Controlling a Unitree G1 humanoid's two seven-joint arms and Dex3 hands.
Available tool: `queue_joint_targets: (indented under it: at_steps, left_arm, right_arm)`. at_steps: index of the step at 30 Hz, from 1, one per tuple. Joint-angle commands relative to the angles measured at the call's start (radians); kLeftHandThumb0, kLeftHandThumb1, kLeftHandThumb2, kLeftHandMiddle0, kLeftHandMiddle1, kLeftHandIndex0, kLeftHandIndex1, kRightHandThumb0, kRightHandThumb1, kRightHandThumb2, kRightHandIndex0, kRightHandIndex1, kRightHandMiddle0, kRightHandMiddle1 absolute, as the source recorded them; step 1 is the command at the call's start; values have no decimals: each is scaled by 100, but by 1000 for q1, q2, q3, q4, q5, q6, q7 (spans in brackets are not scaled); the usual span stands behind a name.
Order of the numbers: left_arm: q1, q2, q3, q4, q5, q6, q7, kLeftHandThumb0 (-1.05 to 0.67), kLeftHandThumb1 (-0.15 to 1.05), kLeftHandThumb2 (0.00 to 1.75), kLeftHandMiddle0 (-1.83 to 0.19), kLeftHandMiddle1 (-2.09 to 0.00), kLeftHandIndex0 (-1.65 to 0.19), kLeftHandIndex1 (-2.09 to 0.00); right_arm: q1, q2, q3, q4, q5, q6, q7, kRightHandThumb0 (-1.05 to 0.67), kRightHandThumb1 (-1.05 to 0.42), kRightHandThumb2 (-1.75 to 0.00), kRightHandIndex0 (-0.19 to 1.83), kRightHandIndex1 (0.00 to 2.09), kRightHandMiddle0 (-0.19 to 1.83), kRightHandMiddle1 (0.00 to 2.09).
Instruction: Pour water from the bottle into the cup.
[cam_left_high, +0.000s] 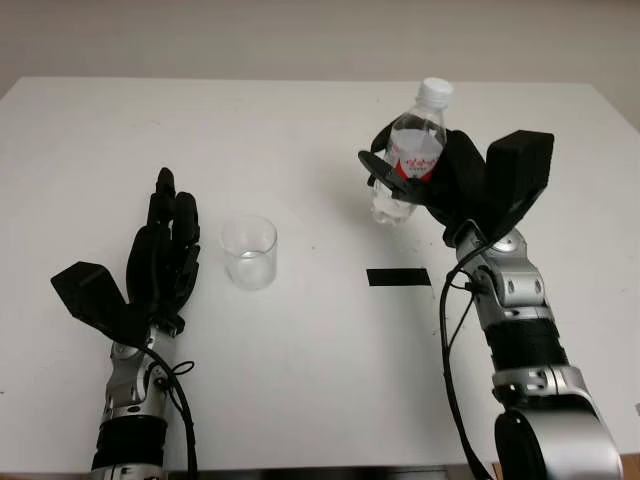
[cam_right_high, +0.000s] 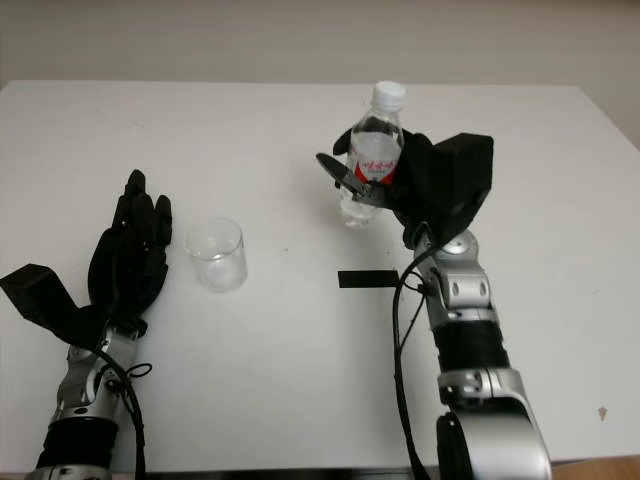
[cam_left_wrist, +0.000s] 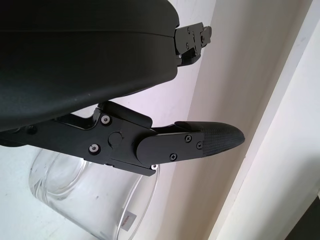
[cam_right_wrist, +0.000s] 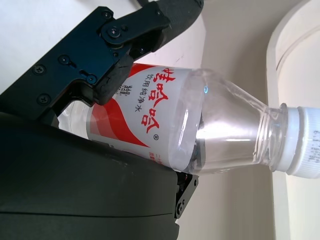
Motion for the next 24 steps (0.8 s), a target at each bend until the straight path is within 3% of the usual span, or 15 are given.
queue_joint_targets:
  at_steps: [1, 4, 9, 24]
  left_arm:
    - [19, -4, 5, -17, -8, 11, -2, -71, 105, 46, 17, -6, 16, -6]
    - [27, -3, 5, -29, -13, 21, -6, -71, 105, 44, 19, -5, 17, -5]
    - [43, -4, 2, -50, -14, 32, 0, -71, 105, 45, 19, -5, 17, -5]
    - [67, 2, 6, -76, -20, 45, -2, -71, 105, 43, 15, -6, 16, -6]
  right_arm:
    - [26, -9, -10, -67, 17, 19, 14, -12, -105, -31, 137, 209, 114, 209]
    - [58, -21, 0, -114, 3, 48, 23, -15, -105, -28, 140, 209, 114, 209]
    - [73, -29, 17, -150, -29, 106, 17, -18, -105, -27, 159, 209, 131, 209]
    - [97, 2, 31, -53, -77, 140, -19, -15, -105, -28, 159, 209, 134, 209]
